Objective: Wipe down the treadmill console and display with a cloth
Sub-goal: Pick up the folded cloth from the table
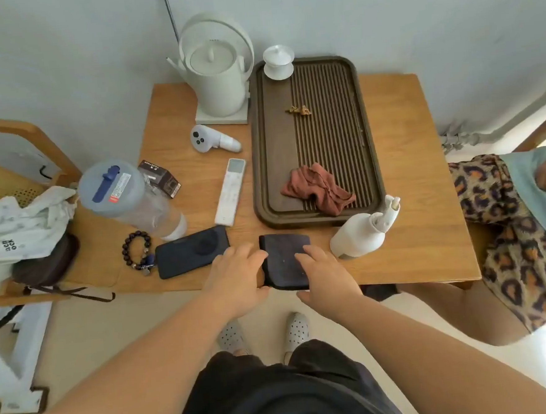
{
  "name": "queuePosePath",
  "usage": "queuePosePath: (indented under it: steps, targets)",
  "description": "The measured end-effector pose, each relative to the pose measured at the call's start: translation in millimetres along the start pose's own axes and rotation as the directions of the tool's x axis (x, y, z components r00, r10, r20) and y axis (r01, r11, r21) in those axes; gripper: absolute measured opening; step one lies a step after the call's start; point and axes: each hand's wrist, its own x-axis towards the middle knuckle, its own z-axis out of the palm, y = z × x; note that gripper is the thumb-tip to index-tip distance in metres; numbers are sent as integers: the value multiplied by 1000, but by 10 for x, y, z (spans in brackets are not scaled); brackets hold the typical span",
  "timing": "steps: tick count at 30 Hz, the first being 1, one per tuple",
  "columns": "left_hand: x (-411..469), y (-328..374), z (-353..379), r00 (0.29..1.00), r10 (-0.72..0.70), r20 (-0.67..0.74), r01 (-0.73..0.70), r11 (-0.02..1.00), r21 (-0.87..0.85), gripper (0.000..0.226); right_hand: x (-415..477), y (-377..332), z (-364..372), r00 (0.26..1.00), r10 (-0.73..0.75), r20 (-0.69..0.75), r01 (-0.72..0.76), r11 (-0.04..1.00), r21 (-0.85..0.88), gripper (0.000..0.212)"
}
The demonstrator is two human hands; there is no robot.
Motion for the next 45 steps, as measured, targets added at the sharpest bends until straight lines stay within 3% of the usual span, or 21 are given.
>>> queuePosePath:
  steps: [7, 10, 14, 19, 21, 23, 31, 38, 41, 45]
  targets:
    - [178, 14, 314, 999, -4, 39, 0, 995, 104, 66, 81, 215, 245, 999, 37, -15, -39, 991, -126, 46]
    - [205, 40, 348, 1000, -11, -9, 12, 993, 117, 63, 123, 269, 290, 996, 5, -93, -19, 988, -153, 37]
    - [256, 76, 343, 997, -2, -80, 12, 992, 126, 49, 178, 301, 334, 965, -44, -259, 34, 998, -45, 16]
    - [303, 82, 243, 985, 16, -172, -36, 993, -109, 33, 149, 251, 191, 900, -139, -413, 186, 980, 75, 4]
    - [263, 53, 165, 970, 41, -241, -95, 971, -218, 16, 114, 209, 98, 881, -156, -447, 229, 967, 114, 15]
    - [205, 33, 7, 953, 34, -301, -125, 949, -288, 10, 51, 167, -4, 875, -145, -462, 247, 954, 168, 13]
    - [36, 76, -756, 940, 25, -339, -184, 876, -445, 11, -34, 23, -107, 925, -5, -381, 117, 956, 270, 14]
    - [71, -189, -915, 944, 110, -312, -245, 865, -437, 15, -142, -222, 73, 900, 207, -384, -37, 912, 408, 7]
    - [40, -421, -877, 943, 201, -265, -300, 857, -418, 12, -168, -467, 242, 854, 352, -383, -150, 872, 466, 5]
    - [-78, -716, -851, 910, 353, -219, -414, 813, -410, 5, -263, -946, 481, 733, 546, -406, -272, 782, 561, 7]
